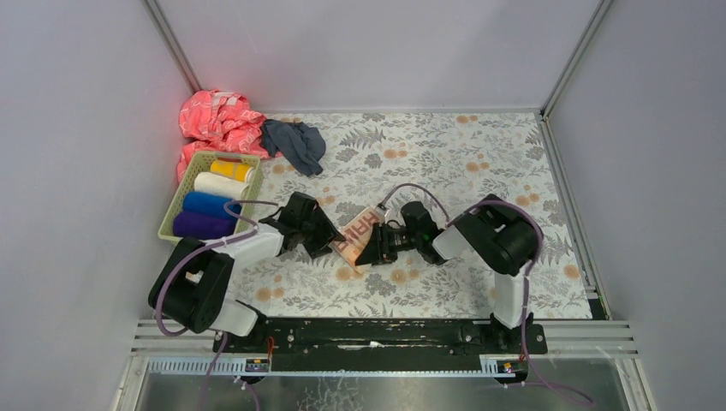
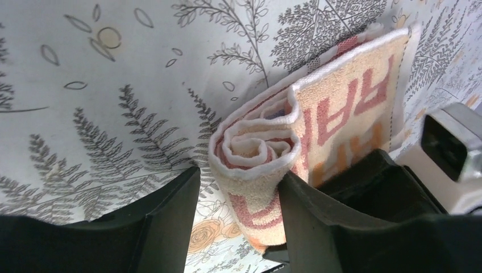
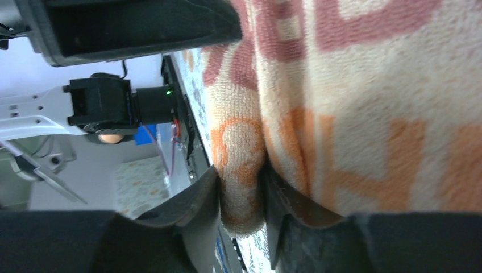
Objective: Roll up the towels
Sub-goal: Roll the towel at the center of the board.
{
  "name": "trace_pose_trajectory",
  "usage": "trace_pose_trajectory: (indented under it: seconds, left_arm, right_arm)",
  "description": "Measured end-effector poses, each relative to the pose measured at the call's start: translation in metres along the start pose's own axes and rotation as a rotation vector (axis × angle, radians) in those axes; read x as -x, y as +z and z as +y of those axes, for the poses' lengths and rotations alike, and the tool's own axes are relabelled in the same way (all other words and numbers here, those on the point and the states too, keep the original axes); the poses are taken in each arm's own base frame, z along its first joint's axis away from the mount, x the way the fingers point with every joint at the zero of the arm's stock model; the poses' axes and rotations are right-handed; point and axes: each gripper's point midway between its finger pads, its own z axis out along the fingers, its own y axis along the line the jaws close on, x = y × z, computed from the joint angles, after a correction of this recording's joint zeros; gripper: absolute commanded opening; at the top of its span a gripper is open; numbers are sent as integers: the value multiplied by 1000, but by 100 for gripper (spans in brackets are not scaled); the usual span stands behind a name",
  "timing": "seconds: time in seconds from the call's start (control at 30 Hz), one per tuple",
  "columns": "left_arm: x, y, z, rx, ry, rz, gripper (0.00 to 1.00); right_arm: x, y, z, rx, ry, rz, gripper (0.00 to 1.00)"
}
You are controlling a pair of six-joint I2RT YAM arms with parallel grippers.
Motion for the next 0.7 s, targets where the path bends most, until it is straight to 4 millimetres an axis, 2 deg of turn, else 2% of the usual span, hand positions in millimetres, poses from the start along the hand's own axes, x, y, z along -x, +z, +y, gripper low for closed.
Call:
trace_pose_trajectory:
  seconds: [0.13, 0.3, 0.53, 0.7]
  left_arm:
    - [0, 5, -6, -17, 12, -1, 51]
    - [0, 6, -8, -27, 23, -4, 51]
    - [0, 7, -9, -28, 39, -5, 51]
    - [0, 7, -9, -25, 44, -8, 52]
  right_arm:
    - [10, -13, 6, -109, -90, -47, 57]
    - [19, -29, 17, -310, -262, -76, 61]
    - [17, -28, 51, -548, -637, -77, 61]
    - [5, -19, 61, -663, -878, -52, 60]
